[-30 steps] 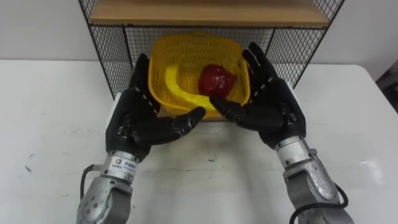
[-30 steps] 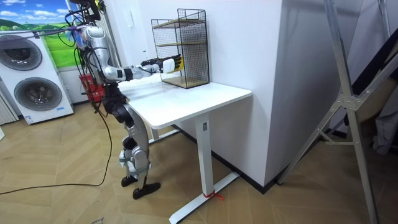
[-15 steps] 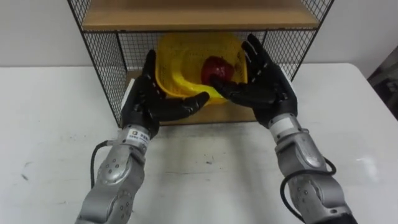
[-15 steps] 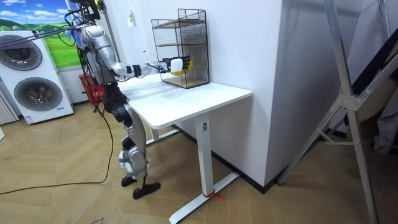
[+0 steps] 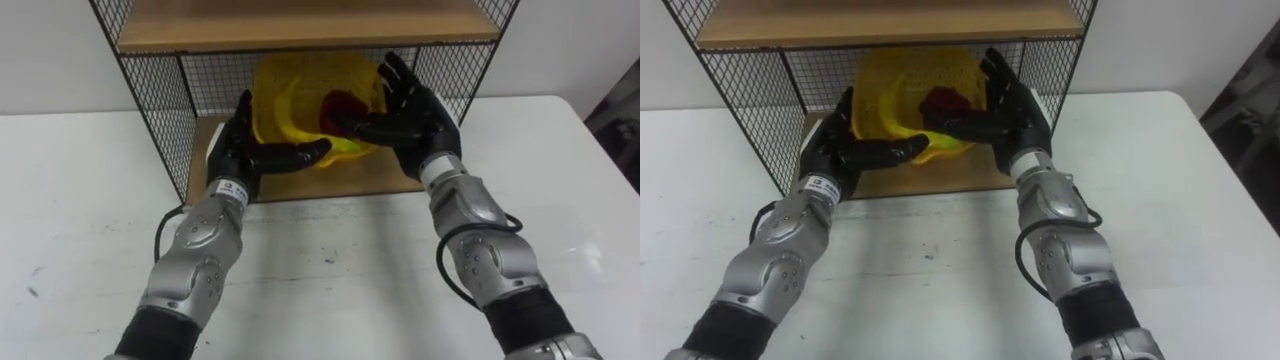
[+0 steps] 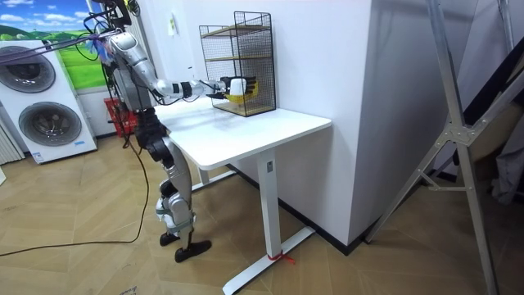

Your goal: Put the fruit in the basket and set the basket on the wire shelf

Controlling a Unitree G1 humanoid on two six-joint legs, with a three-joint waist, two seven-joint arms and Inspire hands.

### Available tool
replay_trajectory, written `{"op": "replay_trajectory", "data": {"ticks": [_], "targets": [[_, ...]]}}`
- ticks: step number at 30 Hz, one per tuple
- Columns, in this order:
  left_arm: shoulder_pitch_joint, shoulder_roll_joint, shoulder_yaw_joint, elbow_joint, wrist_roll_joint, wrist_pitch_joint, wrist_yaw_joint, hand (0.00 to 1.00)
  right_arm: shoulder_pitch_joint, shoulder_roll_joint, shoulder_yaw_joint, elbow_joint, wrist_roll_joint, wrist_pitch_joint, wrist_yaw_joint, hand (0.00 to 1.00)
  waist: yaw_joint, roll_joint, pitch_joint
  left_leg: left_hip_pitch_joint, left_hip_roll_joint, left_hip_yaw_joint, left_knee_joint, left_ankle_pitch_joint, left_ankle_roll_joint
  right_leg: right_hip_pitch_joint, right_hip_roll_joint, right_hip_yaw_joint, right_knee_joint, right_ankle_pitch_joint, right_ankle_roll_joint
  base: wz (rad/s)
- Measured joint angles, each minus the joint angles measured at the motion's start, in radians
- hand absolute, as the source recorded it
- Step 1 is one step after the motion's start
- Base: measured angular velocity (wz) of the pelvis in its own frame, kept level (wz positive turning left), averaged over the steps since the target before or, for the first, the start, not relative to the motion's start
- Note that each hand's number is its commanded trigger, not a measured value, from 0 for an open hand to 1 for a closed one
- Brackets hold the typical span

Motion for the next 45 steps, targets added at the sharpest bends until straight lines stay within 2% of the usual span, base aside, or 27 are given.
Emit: {"op": "replay_trajectory", "data": {"ticks": [6,13,16,18,21,22,24,27,34,40,45], "targets": [[-0.010,-0.008,0.031,0.001,-0.001,0.047,0.006,0.00,-0.031,0.004,-0.009,0.019,0.001,0.039,-0.009,0.00,0.001,0.000,-0.0009,0.008,0.001,0.001,-0.015,0.005,-0.004,0.001,0.001,-0.001,0.000,0.001,-0.002,0.00],[-0.025,-0.010,0.049,0.000,0.005,0.072,0.028,0.00,-0.034,0.004,-0.008,0.021,0.013,0.071,-0.016,0.00,0.002,0.000,-0.0022,0.007,0.002,0.001,-0.015,0.006,-0.004,0.001,0.001,-0.002,-0.001,0.002,-0.002,0.00],[-0.025,-0.007,0.051,-0.001,0.010,0.079,0.040,0.00,-0.034,0.004,-0.008,0.022,0.012,0.081,-0.014,0.00,0.002,0.000,-0.0056,0.009,0.002,-0.002,-0.015,0.007,-0.004,0.003,0.000,-0.005,-0.001,0.002,-0.002,0.00],[-0.025,-0.003,0.056,-0.001,0.015,0.088,0.041,0.00,-0.032,0.004,-0.009,0.022,0.011,0.088,-0.012,0.00,0.003,-0.003,-0.0117,0.013,0.002,-0.003,-0.015,0.008,-0.005,0.005,0.000,-0.006,-0.001,0.002,-0.002,0.00],[-0.024,0.003,0.056,-0.001,0.015,0.100,0.043,0.00,-0.018,0.003,-0.011,0.022,0.010,0.089,-0.004,0.00,0.003,-0.004,-0.0128,0.029,0.002,-0.007,-0.017,0.009,-0.006,0.024,-0.001,-0.012,-0.005,0.002,-0.002,0.05],[-0.023,0.004,0.056,-0.001,0.015,0.100,0.044,0.00,-0.014,0.003,-0.011,0.022,0.008,0.090,-0.004,0.00,0.004,-0.004,-0.0129,0.032,0.002,-0.008,-0.018,0.010,-0.006,0.028,-0.001,-0.012,-0.007,0.002,-0.002,0.03],[-0.014,0.006,0.056,-0.002,0.022,0.100,0.047,0.00,0.005,0.003,-0.019,0.022,0.005,0.091,-0.004,0.00,0.007,-0.004,-0.0202,0.042,0.002,-0.010,-0.019,0.010,-0.007,0.043,-0.001,-0.013,-0.016,0.003,-0.005,0.02],[0.010,0.015,0.057,-0.027,0.028,0.100,0.048,0.00,0.010,-0.002,-0.031,0.022,0.009,0.101,-0.004,0.00,0.004,-0.004,-0.0242,0.045,0.002,-0.013,-0.020,0.011,-0.008,0.047,0.000,-0.016,-0.017,0.004,-0.007,0.02],[0.053,0.031,0.075,-0.087,0.051,0.100,0.047,0.00,0.034,-0.014,-0.077,0.007,-0.021,0.098,0.009,0.00,0.005,-0.003,-0.0261,0.043,0.002,-0.027,-0.022,0.013,-0.012,0.049,0.001,-0.028,-0.017,0.005,-0.009,0.05],[0.066,0.033,0.133,-0.165,0.071,0.097,0.047,0.00,0.058,-0.015,-0.078,-0.007,-0.058,0.098,0.017,0.00,0.006,0.000,-0.0284,0.045,0.002,-0.028,-0.029,0.015,-0.012,0.050,0.000,-0.030,-0.018,0.005,-0.009,0.01],[0.138,0.030,0.133,-0.239,0.093,0.092,0.029,0.00,0.091,-0.015,-0.080,-0.066,-0.090,0.089,0.015,0.00,0.005,0.000,-0.0283,0.049,0.003,-0.025,-0.030,0.016,-0.012,0.051,0.001,-0.029,-0.019,0.005,-0.009,0.00]]}}
